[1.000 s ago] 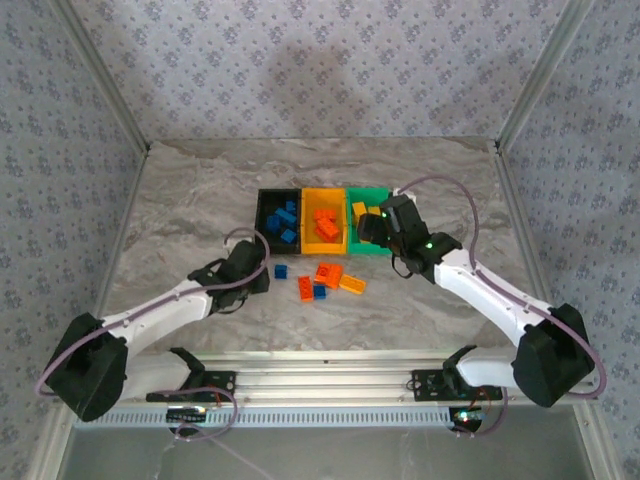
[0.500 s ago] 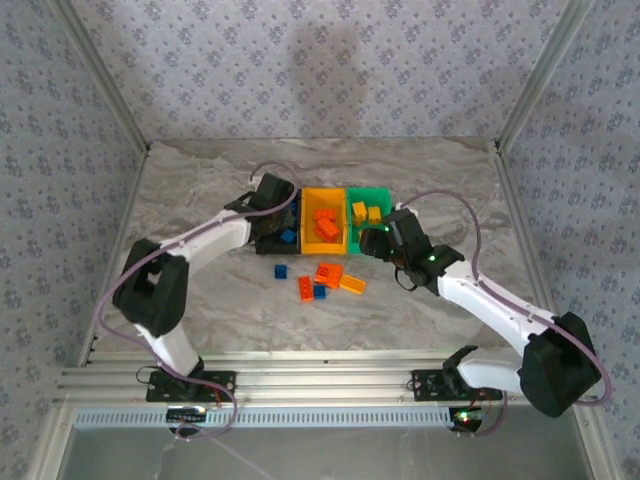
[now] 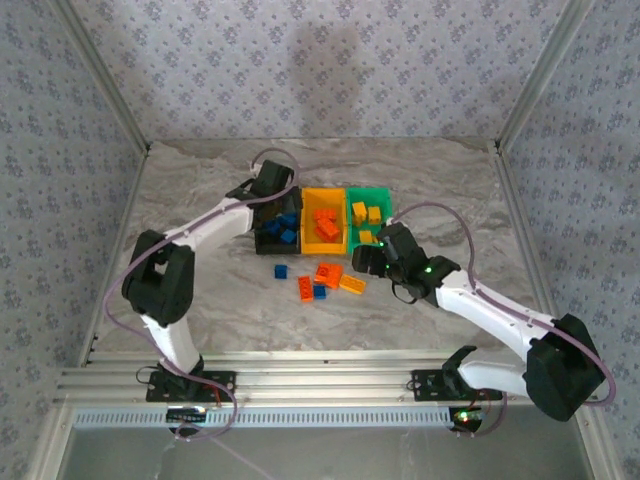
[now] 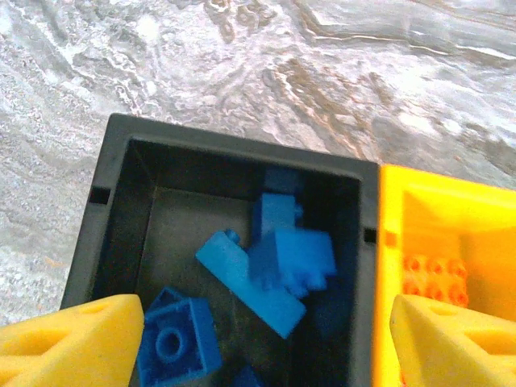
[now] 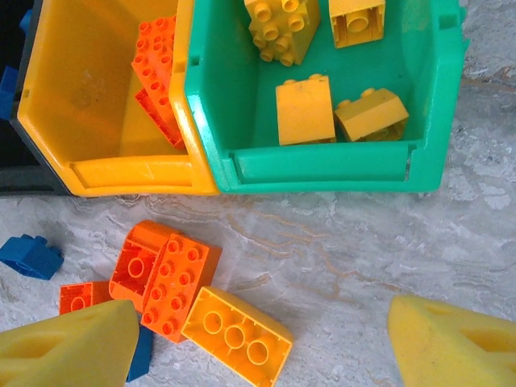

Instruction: Sort the legos into containers by color

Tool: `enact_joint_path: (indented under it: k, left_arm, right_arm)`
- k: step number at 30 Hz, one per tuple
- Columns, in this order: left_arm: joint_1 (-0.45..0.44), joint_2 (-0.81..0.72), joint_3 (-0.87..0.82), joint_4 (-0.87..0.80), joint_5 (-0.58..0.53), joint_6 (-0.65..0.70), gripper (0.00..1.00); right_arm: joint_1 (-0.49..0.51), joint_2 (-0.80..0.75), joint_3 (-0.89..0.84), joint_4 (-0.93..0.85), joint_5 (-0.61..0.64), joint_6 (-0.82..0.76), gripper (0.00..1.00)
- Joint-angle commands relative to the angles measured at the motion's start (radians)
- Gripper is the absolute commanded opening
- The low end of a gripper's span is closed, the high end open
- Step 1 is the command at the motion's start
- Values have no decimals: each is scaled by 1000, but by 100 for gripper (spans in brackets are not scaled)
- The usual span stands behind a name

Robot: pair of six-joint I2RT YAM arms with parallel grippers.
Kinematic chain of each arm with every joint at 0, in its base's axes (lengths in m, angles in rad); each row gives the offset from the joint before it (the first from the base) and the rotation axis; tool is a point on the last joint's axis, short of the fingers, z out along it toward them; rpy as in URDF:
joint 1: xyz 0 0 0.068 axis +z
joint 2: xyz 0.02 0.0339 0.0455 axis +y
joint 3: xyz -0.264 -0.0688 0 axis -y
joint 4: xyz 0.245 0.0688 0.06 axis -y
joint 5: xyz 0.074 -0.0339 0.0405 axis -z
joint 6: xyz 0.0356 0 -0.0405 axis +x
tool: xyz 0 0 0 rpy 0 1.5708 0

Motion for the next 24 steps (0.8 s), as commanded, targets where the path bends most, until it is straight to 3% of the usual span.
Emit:
enact_joint_path:
  k: [1,5,11,18,24]
  left_arm:
    - [-55,-177,-84,19,24,-2,84]
    - [-147,-321,-240,20,6,-9,89]
    - [-267,-465,-494,30,-56,-58,89]
    - [-282,-436,-647,148,-59,-41,85]
    - [-266,-320,-646,240,-103,-9,81]
  right_arm:
    - [10,-27,-18,-7,8,28,83]
    - [12,-38,-32,6,12,39,83]
    - [19,-38,-42,10,20,48,83]
    - [31,-41,-43,5,26,54,83]
    - [32,-54,-31,-15,37,49,83]
